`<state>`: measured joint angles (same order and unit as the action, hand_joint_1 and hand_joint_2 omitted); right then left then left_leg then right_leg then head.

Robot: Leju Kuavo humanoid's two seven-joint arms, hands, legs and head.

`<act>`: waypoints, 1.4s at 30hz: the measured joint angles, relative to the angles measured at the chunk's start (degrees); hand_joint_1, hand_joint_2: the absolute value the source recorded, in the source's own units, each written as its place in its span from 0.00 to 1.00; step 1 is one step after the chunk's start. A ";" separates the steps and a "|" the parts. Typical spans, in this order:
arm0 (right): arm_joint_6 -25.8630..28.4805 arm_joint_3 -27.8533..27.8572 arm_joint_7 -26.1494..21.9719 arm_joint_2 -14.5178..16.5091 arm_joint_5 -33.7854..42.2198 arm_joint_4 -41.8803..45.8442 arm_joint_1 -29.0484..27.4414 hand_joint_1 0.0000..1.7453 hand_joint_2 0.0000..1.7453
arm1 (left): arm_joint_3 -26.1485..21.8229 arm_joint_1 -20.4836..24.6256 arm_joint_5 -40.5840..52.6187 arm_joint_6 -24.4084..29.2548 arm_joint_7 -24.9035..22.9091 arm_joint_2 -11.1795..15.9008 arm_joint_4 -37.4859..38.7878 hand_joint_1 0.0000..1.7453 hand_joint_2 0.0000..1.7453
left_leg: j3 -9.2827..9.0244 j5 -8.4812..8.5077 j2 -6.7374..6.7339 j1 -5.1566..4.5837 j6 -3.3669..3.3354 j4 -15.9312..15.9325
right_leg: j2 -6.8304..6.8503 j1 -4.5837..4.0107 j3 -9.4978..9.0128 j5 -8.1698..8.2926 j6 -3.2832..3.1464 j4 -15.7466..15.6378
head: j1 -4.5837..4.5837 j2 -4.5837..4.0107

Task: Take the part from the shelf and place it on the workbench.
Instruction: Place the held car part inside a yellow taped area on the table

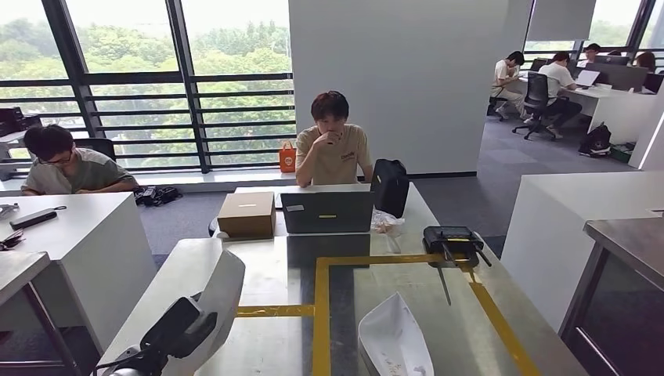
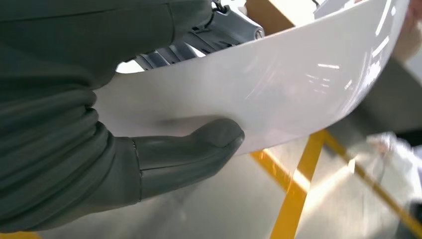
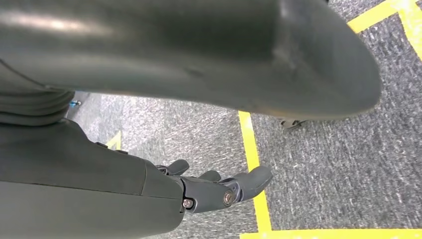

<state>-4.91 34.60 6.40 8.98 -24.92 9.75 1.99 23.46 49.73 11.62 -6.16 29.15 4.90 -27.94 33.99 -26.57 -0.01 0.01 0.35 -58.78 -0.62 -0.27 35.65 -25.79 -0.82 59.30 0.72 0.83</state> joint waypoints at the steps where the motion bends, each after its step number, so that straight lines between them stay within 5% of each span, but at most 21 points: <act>1: -0.08 -0.01 -0.24 0.01 -0.19 0.00 -0.01 0.00 0.00 | 0.92 -0.60 0.73 0.20 -0.44 -0.54 0.31 1.00 1.00 | -0.01 -0.01 -0.03 0.00 0.02 0.00 | -0.05 0.02 -0.01 0.01 -0.01 0.00 | 0.00 0.00; 7: -0.84 -0.14 -1.22 0.00 -1.56 0.00 -0.16 0.00 0.00 | 3.24 -2.91 1.39 2.17 -0.79 -0.75 1.58 1.00 1.00 | -0.07 -0.04 -0.04 -0.01 0.05 -0.01 | -0.15 0.13 -0.07 0.04 -0.01 -0.02 | -0.01 0.00; 15: -0.93 -0.49 -1.28 0.02 -2.82 0.00 -0.11 0.00 0.00 | 3.27 -4.69 2.82 9.75 0.52 3.70 1.67 1.00 1.00 | -0.15 -0.03 -0.05 -0.01 0.08 0.00 | -0.11 0.08 -0.14 0.03 -0.02 -0.02 | 0.01 0.00; 19: -0.69 -0.68 -0.38 0.02 -2.82 0.00 -0.10 0.00 0.00 | 3.27 -5.56 4.47 14.79 1.12 5.10 1.55 0.00 1.00 | -0.14 0.01 -0.02 -0.01 0.14 0.00 | -0.04 0.05 -0.15 0.04 -0.02 -0.02 | 0.01 0.00; 22: -0.50 -0.68 -0.25 0.12 -2.70 0.00 -0.07 0.00 0.00 | 3.22 -5.98 5.18 19.28 1.52 5.32 1.29 0.00 1.00 | -0.13 0.02 0.02 -0.01 0.15 0.00 | 0.02 0.07 -0.16 0.03 -0.02 -0.02 | 0.01 0.00; 26: -0.28 -0.68 -0.45 0.35 -2.68 0.00 -0.07 0.00 0.00 | 2.55 -6.08 4.63 22.23 2.26 5.24 0.97 0.00 0.00 | -0.14 0.01 0.01 -0.01 0.15 -0.01 | 0.05 0.12 -0.16 0.04 -0.02 -0.02 | 0.00 0.00; 39: 0.07 -0.68 -0.90 0.57 -3.18 0.00 -0.07 0.00 0.00 | -0.30 -6.31 1.35 24.77 5.73 4.75 -0.59 0.00 0.00 | -0.13 0.01 0.01 -0.03 0.14 -0.01 | 0.06 0.13 -0.17 0.04 -0.02 -0.03 | 0.01 0.00; 42: -0.05 -0.68 -1.03 0.73 -3.51 0.00 -0.09 0.00 0.00 | -1.29 -6.77 -0.58 24.75 6.87 4.73 -1.25 0.00 0.00 | -0.05 -0.20 0.00 -0.23 -0.29 -0.26 | 0.07 0.27 -0.19 0.10 0.19 -0.12 | 0.01 0.00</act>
<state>-4.97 33.92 5.38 9.72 -28.43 9.75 1.90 22.16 42.95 11.03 18.59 36.02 9.63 -29.19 33.94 -26.76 -0.01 -0.23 0.06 -59.04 -0.56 0.00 35.46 -25.69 -0.64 59.18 0.72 0.83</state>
